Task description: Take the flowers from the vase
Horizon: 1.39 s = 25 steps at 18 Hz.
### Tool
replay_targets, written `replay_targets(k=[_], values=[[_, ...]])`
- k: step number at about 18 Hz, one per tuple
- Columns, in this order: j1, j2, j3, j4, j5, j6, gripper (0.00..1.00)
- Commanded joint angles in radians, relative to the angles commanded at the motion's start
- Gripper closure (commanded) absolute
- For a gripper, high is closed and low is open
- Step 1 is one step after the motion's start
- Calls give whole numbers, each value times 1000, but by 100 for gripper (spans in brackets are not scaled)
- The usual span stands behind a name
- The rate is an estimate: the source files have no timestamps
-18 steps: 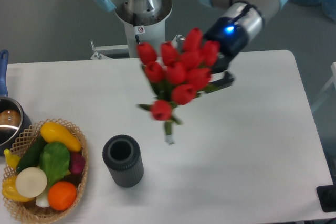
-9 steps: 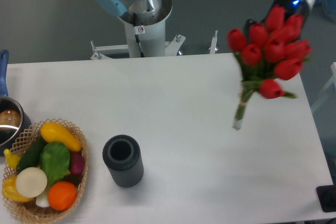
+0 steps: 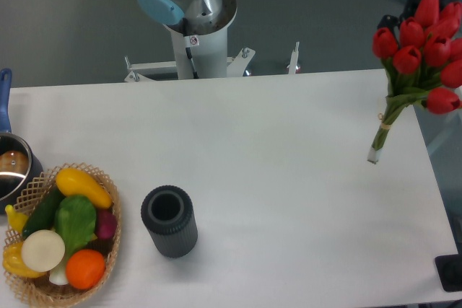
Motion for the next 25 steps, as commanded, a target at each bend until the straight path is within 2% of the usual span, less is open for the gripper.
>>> replay_targets(k=[4,25], values=[[29,-2,-11,0,0,9,66],[14,3,-29,-3,9,8,66]])
